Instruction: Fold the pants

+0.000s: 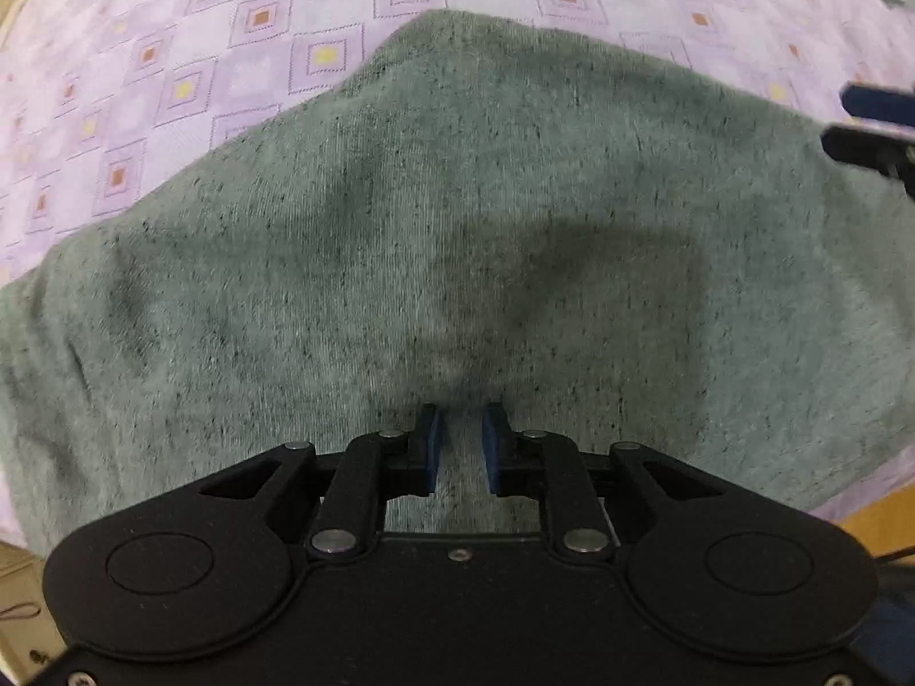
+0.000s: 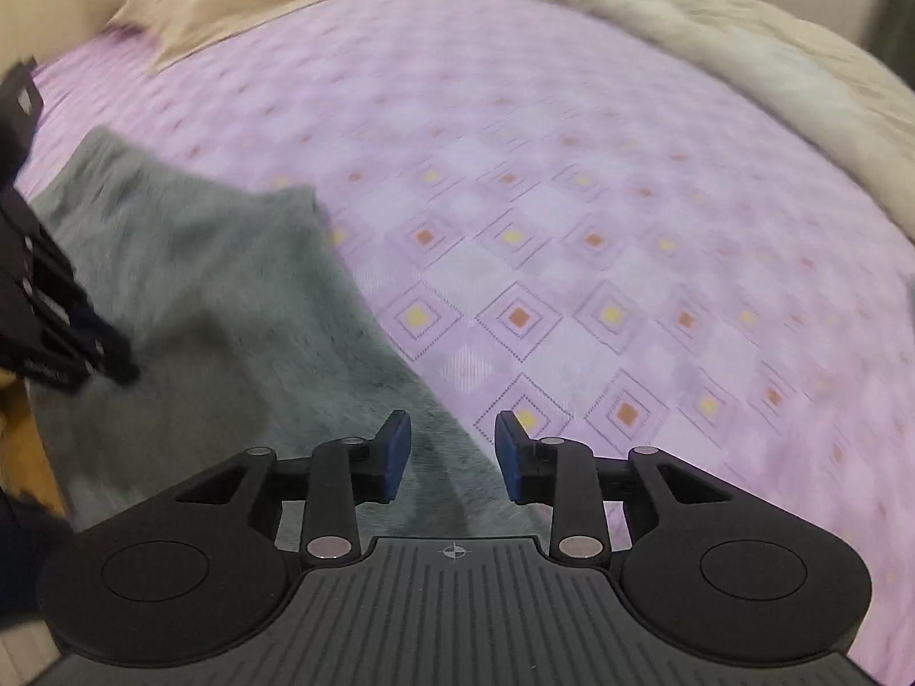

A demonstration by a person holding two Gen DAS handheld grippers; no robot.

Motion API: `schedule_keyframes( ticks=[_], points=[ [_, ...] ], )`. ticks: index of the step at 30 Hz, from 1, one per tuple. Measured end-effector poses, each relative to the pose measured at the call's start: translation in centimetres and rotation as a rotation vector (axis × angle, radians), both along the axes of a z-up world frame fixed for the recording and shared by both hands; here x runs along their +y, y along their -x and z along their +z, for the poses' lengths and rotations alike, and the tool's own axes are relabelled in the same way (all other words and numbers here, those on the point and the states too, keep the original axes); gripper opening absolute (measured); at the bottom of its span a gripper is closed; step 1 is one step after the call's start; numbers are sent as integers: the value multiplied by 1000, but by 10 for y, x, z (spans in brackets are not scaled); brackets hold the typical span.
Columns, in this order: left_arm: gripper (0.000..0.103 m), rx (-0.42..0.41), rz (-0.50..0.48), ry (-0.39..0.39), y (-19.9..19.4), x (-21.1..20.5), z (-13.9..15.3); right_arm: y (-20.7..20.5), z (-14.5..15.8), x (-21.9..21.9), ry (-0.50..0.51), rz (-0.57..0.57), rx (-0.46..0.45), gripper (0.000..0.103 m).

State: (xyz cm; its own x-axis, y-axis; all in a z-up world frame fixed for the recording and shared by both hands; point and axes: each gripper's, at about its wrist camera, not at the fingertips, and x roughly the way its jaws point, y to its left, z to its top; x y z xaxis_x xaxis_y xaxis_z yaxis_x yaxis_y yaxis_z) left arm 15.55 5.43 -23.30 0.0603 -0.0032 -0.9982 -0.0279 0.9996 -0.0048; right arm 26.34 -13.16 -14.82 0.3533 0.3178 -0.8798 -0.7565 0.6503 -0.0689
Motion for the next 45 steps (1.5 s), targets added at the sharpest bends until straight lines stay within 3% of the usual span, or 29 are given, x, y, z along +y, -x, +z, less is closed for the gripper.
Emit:
schedule_keyframes(
  ticks=[5, 7, 11, 17, 19, 20, 21, 22, 26, 28, 31, 32, 33, 36, 40, 45],
  points=[
    [26, 10, 105, -45, -1, -6, 0, -7, -10, -9, 15, 148, 100, 29],
    [26, 17, 139, -58, -3, -9, -1, 8, -5, -17, -23, 198, 120, 18],
    [25, 23, 197, -68, -12, -22, 5, 28, 2, -20, -49, 250, 125, 13],
    [27, -94, 218, 37, -44, -31, 56, 44, -2, -21, -53, 211, 123, 13],
    [38, -145, 198, 79, -62, -41, 72, 46, -2, -20, -49, 197, 120, 13],
    [53, -165, 189, 96, -72, -45, 77, 47, -2, -18, -46, 193, 116, 13],
    [60, -176, 184, 107, -82, -48, 79, 48, -2, -17, -43, 189, 112, 13],
    [60, -177, 183, 119, -92, -50, 79, 49, -1, -17, -39, 186, 110, 13],
    [59, -62, 211, 134, -118, -49, 50, 52, -1, -16, -37, 165, 109, 13],
    [59, 2, 232, 96, -126, -45, 35, 51, -1, -16, -38, 158, 112, 13],
    [57, 28, 277, 48, -125, -37, 19, 51, -1, -17, -45, 155, 120, 13],
    [44, 33, 298, 42, -126, -33, 17, 51, -1, -17, -45, 156, 127, 13],
    [23, 42, 315, 45, -126, -28, 14, 49, 1, -18, -49, 160, 139, 13],
    [22, 58, 363, 50, -123, -14, 12, 37, 14, -26, -111, 137, 157, 13],
    [22, 45, 373, 56, -112, -2, 15, 0, 34, -37, -234, 11, 165, 14],
    [22, 62, 408, 81, -95, 14, 0, -49, 14, -19, -229, -30, 284, 14]
  ],
)
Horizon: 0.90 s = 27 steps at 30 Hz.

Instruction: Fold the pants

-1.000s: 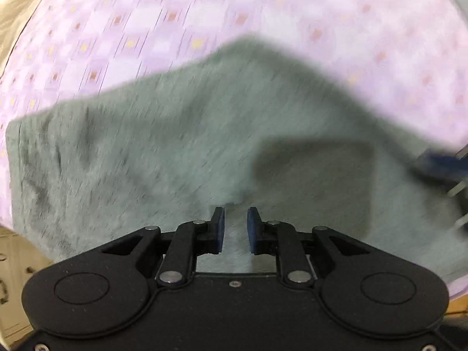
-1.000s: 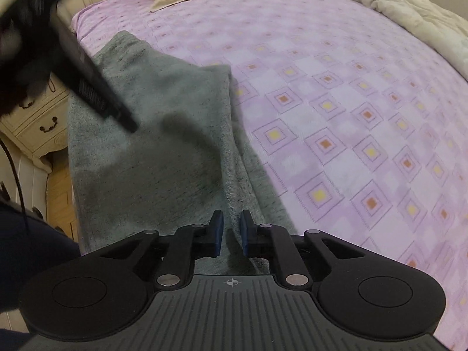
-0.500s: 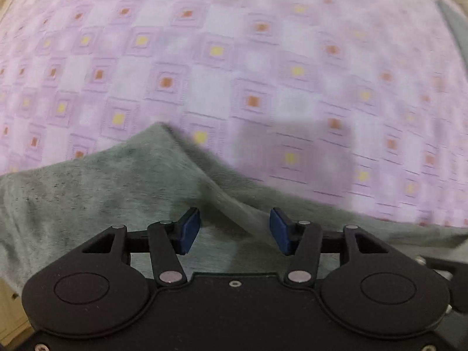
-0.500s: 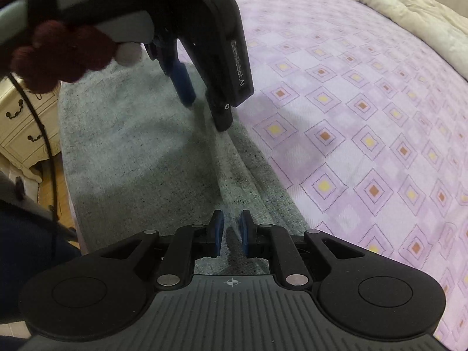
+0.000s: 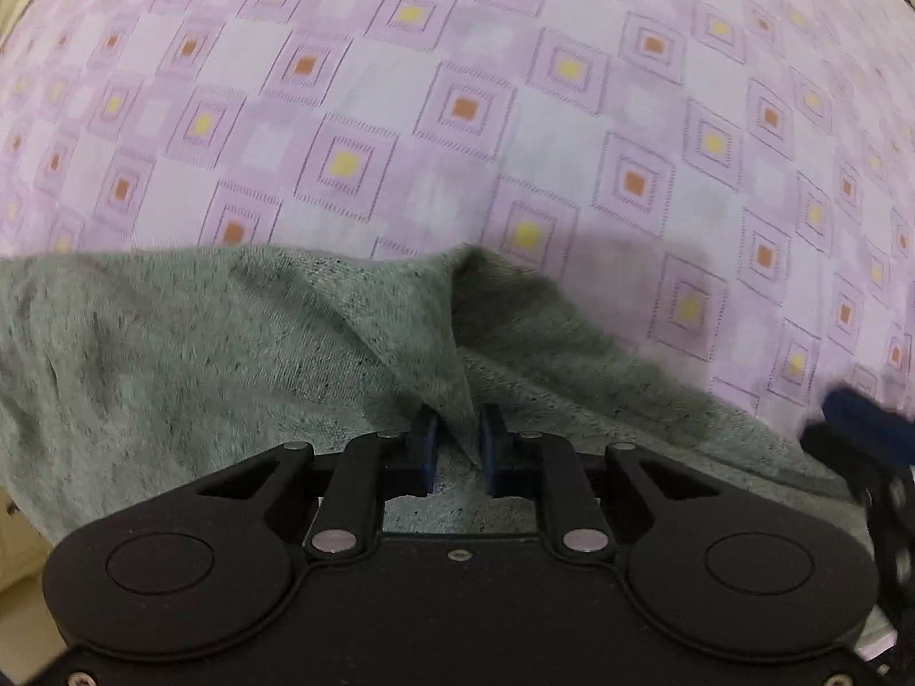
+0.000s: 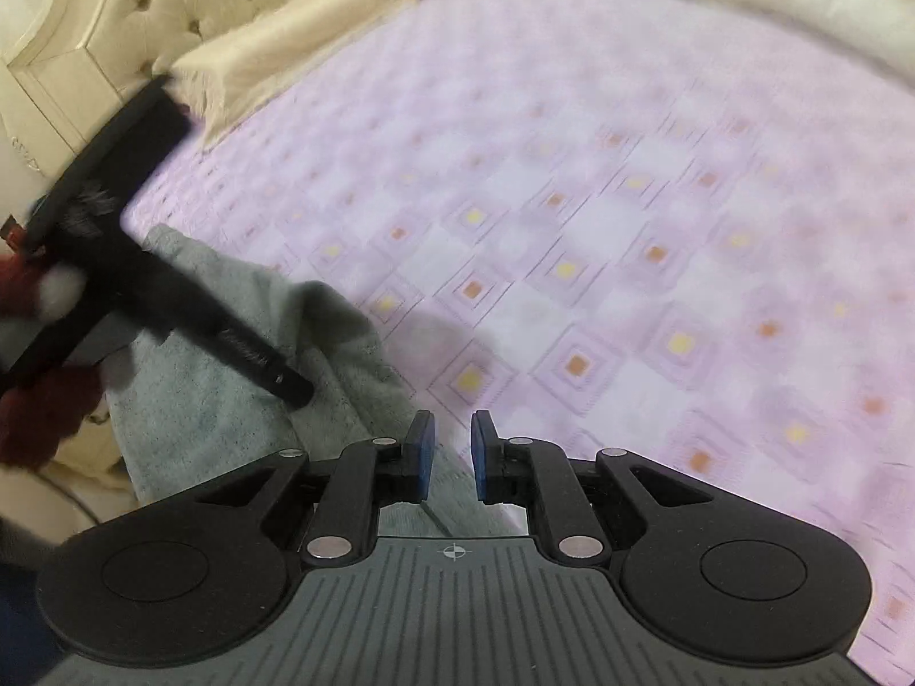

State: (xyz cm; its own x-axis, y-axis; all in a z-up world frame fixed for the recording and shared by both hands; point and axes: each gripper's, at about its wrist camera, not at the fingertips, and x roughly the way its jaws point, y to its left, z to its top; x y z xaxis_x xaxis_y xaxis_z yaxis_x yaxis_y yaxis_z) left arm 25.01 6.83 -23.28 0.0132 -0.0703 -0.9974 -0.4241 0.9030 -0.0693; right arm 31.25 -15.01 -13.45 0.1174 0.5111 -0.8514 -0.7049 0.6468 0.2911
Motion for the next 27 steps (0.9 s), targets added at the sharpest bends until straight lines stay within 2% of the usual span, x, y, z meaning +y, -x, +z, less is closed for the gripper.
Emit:
schedule_keyframes(
  ticks=[2, 7, 12, 13, 14, 15, 17, 18, 19, 21, 22, 23, 25, 27],
  points=[
    [22, -2, 27, 18, 4, 7, -1, -10, -14, 16, 13, 31, 50, 14],
    [22, -14, 63, 34, 16, 23, -2, -18, -29, 53, -2, 127, 96, 14],
    [22, -12, 96, 46, 29, 40, -2, -17, -43, 75, 28, 188, 126, 15],
    [22, -14, 100, 51, 33, 48, -4, -19, -44, 76, 22, 188, 134, 14],
    [22, -14, 105, 55, 35, 52, -5, -19, -42, 76, 11, 195, 134, 9],
    [22, -14, 109, 58, 36, 54, -6, -16, -38, 78, 20, 223, 92, 1],
    [22, -14, 113, 64, 40, 64, -8, -8, -28, 91, 91, 293, -94, 0],
    [22, -20, 113, 66, 40, 67, -9, -9, -28, 98, 119, 267, -164, 0],
    [22, -30, 108, 66, 38, 67, -2, -14, -31, 101, 130, 244, -157, 0],
    [22, -33, 92, 56, 37, 71, 3, -28, -32, 101, 81, 198, -78, 0],
    [22, -30, 86, 56, 36, 74, 4, -32, -25, 96, 49, 170, -93, 2],
    [22, -28, 83, 59, 35, 75, 4, -37, -17, 89, 26, 132, -108, 3],
    [22, -34, 76, 59, 33, 81, 7, -50, -4, 64, -35, 42, -65, 3],
    [23, -44, 59, 55, 30, 86, 9, -55, 6, 34, -51, -44, -55, 3]
  ],
)
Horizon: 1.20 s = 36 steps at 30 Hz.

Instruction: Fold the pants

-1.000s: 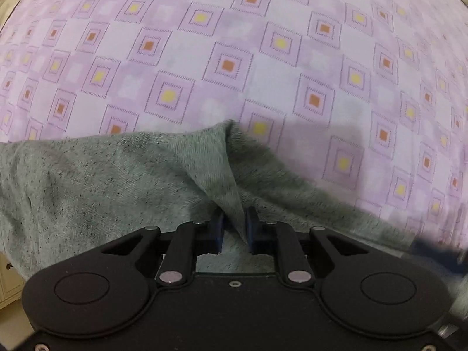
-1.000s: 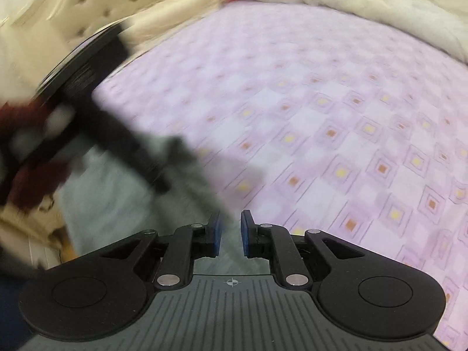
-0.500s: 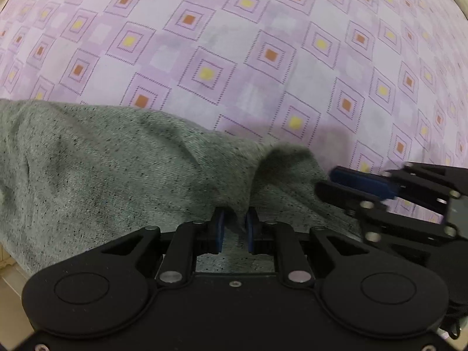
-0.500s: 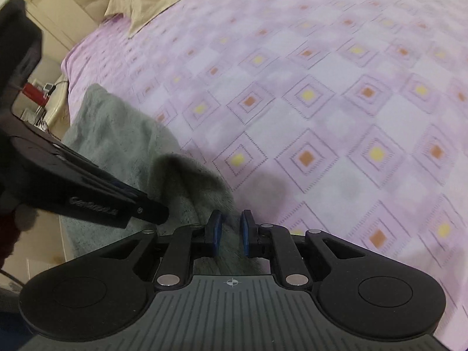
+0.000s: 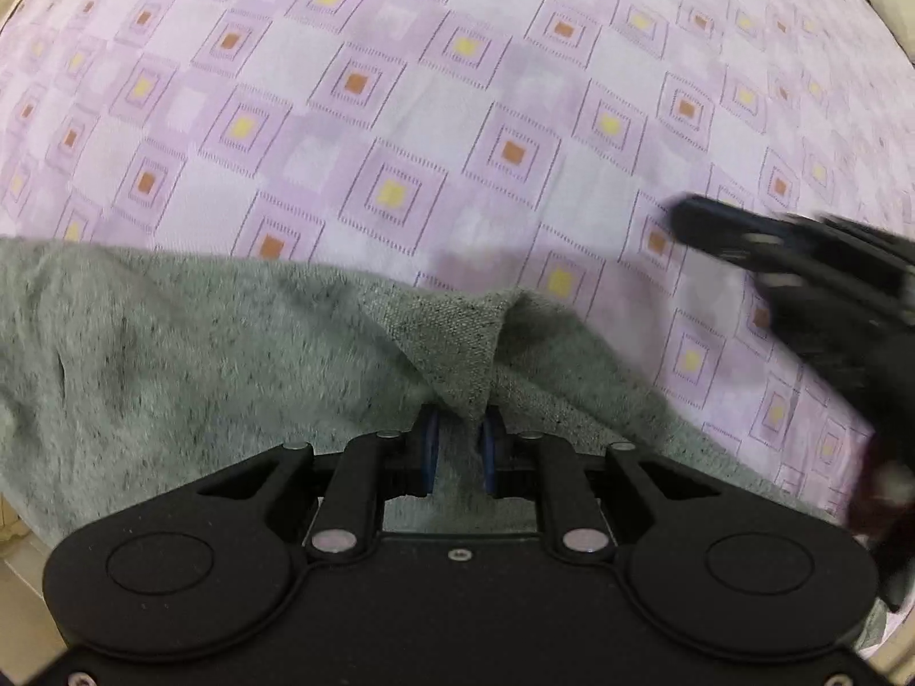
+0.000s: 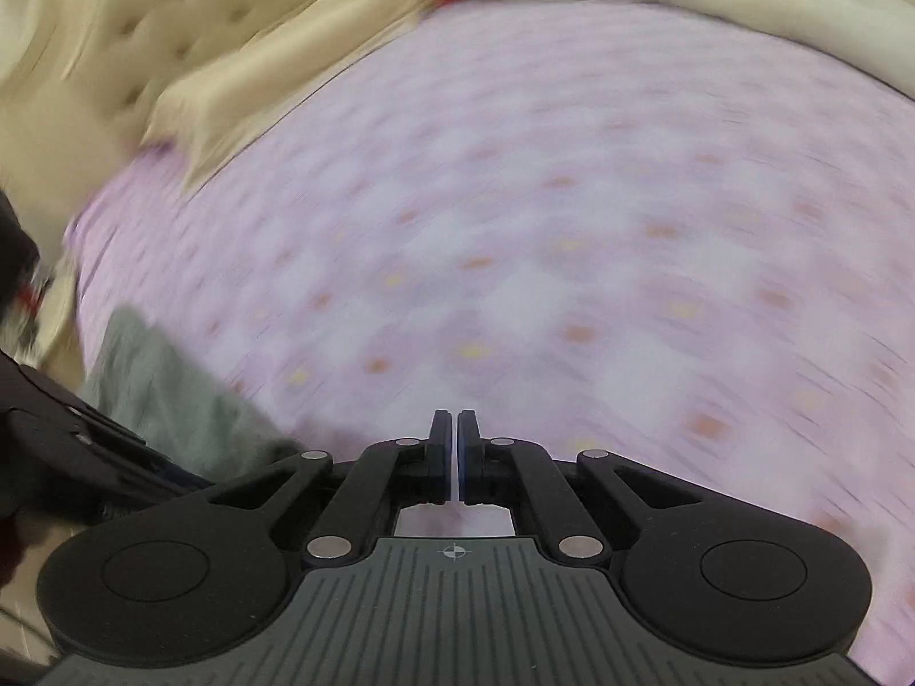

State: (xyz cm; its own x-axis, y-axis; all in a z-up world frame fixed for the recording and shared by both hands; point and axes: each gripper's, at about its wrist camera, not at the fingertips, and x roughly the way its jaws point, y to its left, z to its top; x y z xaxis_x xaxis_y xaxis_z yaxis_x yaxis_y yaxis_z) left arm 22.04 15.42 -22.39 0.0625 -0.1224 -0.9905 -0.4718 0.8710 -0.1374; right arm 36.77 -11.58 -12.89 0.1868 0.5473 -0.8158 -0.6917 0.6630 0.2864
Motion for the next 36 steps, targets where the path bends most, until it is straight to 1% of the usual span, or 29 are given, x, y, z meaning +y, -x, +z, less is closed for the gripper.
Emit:
schedule_keyframes(
  ticks=[3, 4, 7, 8, 10, 12, 13, 15, 16, 18, 20, 21, 23, 25, 27, 30, 32, 34, 36],
  points=[
    [24, -6, -23, -4, -7, 7, 1, 9, 13, -50, 51, -86, -15, 4],
    [24, -11, -29, -3, -13, 11, 1, 16, 15, -59, 62, -103, -22, 4],
    [24, -39, -39, -12, -27, 16, 5, 51, 27, -93, 101, -151, -77, 4],
    [27, -51, -39, -16, -33, 19, 7, 60, 30, -101, 102, -163, -89, 4],
    [27, -72, -31, -31, -43, 22, 12, 83, 38, -114, 91, -194, -101, 4],
    [27, -87, -20, -54, -50, 25, 17, 108, 39, -117, 82, -220, -97, 4],
    [27, -93, -19, -60, -57, 24, 17, 117, 37, -111, 78, -218, -95, 4],
    [27, -111, -34, -63, -56, 26, 24, 128, 30, -97, 83, -192, -78, 4],
    [27, -122, -44, -64, -62, 14, 28, 131, 24, -87, 94, -179, -64, 4],
    [27, -146, -70, -79, -53, 7, 37, 129, 9, -73, 125, -155, -37, 4],
    [27, -169, -108, -90, -47, -9, 43, 122, -9, -62, 194, -156, -51, 4],
    [27, -174, -127, -88, -44, -16, 40, 114, -16, -60, 229, -188, -65, 4],
    [27, -171, -175, -67, -36, -30, 36, 100, -22, -62, 234, -287, -56, 4],
    [27, -150, -238, -30, -32, -45, 31, 91, -14, -70, 225, -386, -71, 4],
    [27, -130, -287, -22, -28, -58, 22, 95, 1, -83, 196, -448, -95, 4],
    [27, -104, -312, -32, -29, -68, 3, 116, 19, -115, 179, -551, -114, 4],
    [28, -78, -323, -44, -28, -72, -10, 137, 26, -145, 167, -659, -95, 4],
    [28, -100, -370, -72, -27, -78, -11, 161, 28, -176, 172, -764, -68, 5],
    [28, -115, -411, -93, -25, -85, -8, 187, 28, -204, 194, -834, -42, 5]
  ],
)
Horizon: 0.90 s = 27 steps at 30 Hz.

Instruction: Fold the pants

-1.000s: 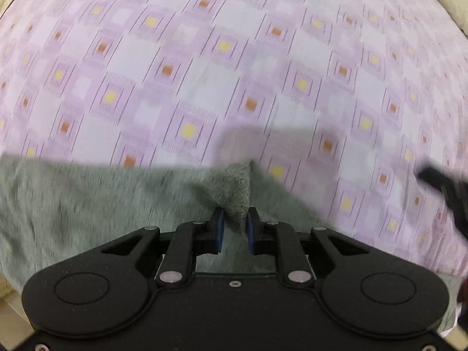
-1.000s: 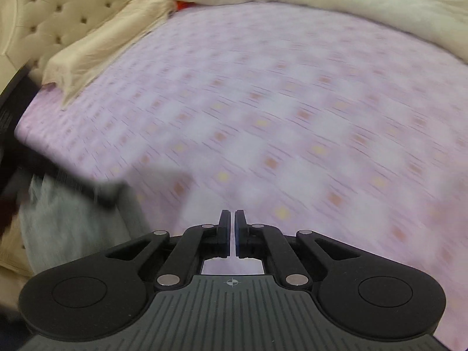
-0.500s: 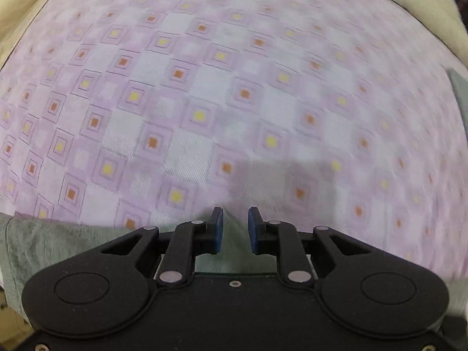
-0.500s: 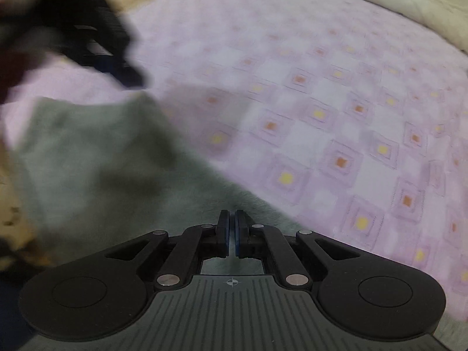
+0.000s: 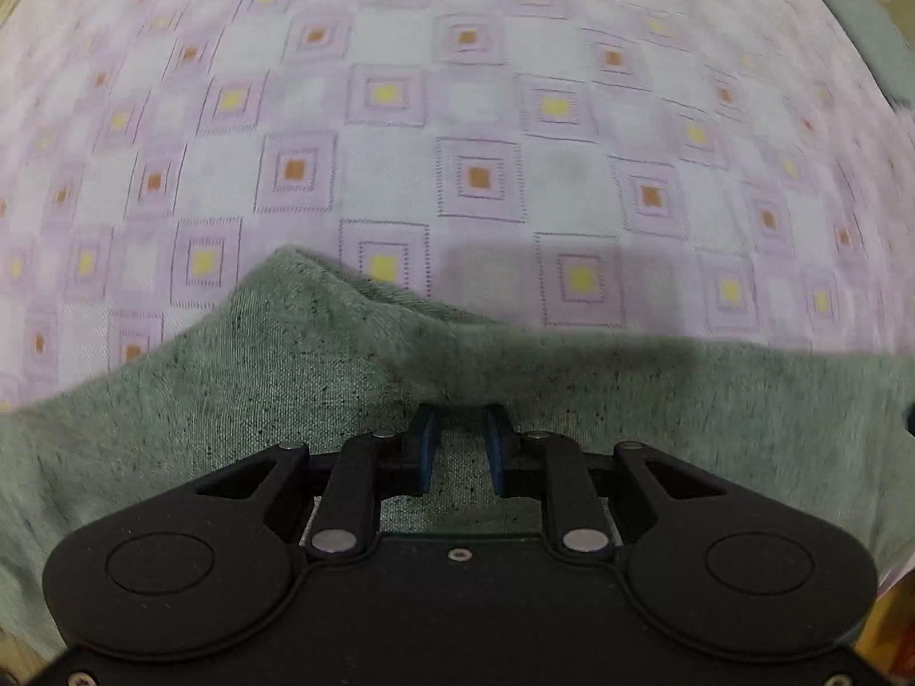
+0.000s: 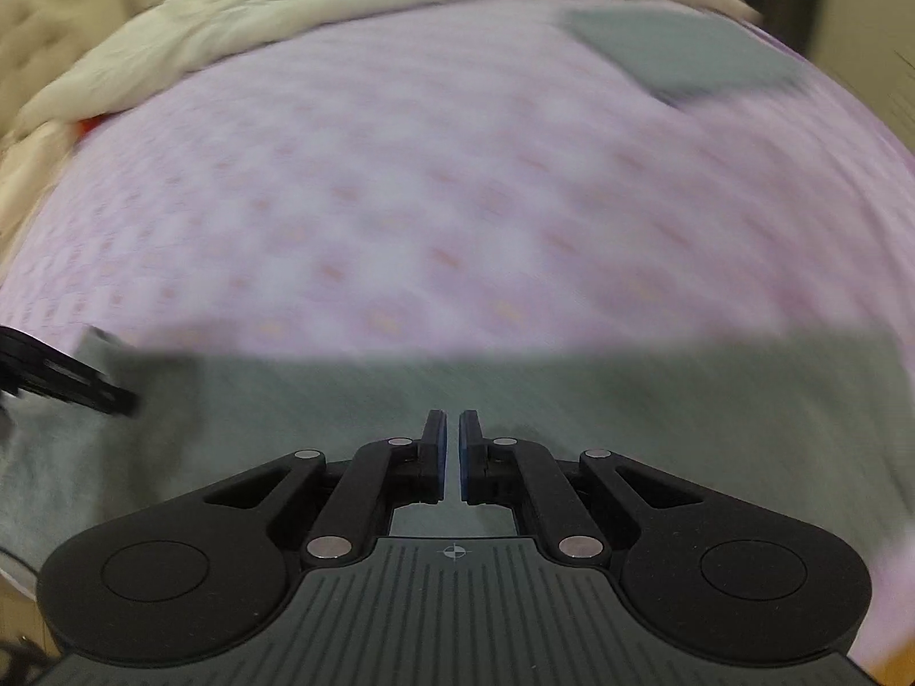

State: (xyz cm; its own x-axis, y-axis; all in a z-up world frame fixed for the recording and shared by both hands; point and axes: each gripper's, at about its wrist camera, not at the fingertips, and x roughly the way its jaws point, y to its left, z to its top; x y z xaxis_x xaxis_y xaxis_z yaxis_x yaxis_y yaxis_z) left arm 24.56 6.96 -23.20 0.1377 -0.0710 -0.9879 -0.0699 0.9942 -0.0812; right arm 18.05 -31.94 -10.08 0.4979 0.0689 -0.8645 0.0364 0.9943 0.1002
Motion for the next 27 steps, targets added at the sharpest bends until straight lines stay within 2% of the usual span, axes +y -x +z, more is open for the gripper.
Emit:
schedule_keyframes(
  ticks=[3, 7, 11, 13, 14, 17, 21, 24, 27],
  points=[
    [28, 0, -35, -7, 14, -6, 8, 36, -3, -36, 26, -71, 42, 5],
    [28, -31, -91, -18, 47, -25, 19, 61, -13, -66, 17, -150, 70, 9],
    [29, -61, -203, -28, 92, -67, 28, 74, -13, -88, -27, -193, 40, 10],
    [29, -67, -244, -1, 112, -86, 28, 77, -14, -97, -38, -190, 20, 17],
    [30, -65, -258, 18, 119, -94, 27, 78, -15, -102, -47, -185, 13, 18],
    [32, -53, -285, 37, 140, -118, 18, 78, -16, -106, -72, -117, -1, 18],
    [33, -88, -296, -23, 157, -138, 9, 74, -17, -90, -69, 31, -5, 18],
    [34, -113, -329, -35, 174, -142, 11, 76, -14, -83, -88, 102, 1, 18],
    [34, -147, -332, -88, 181, -146, 6, 77, -13, -73, -102, 183, 7, 18]
  ],
)
